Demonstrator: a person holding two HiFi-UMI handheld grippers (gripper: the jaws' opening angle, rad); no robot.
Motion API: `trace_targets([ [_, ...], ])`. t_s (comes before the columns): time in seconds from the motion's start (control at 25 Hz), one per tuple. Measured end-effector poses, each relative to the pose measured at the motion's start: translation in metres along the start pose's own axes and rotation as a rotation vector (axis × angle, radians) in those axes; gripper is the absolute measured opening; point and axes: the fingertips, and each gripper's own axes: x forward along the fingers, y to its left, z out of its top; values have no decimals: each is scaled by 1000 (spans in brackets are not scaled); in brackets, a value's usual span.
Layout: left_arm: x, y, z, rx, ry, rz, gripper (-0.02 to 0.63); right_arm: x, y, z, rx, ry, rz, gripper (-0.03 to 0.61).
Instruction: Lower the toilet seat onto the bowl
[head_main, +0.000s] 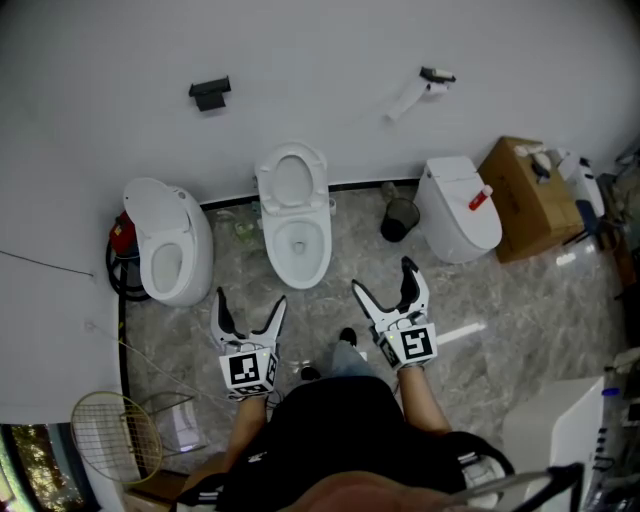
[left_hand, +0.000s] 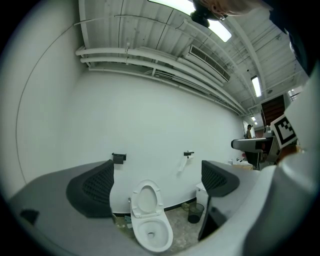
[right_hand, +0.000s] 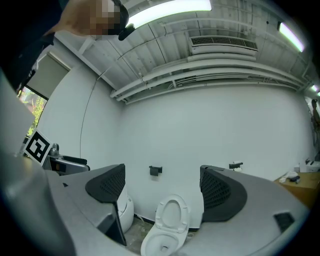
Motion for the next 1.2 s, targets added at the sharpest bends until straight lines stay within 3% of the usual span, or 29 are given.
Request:
trace_targets([
  [0.6, 51, 14, -1, 8, -8, 24, 528, 59, -22, -10, 45, -1, -1, 454],
  [1.2, 212, 19, 9, 40, 15, 61, 527, 198, -126, -28, 82, -12, 9, 454],
])
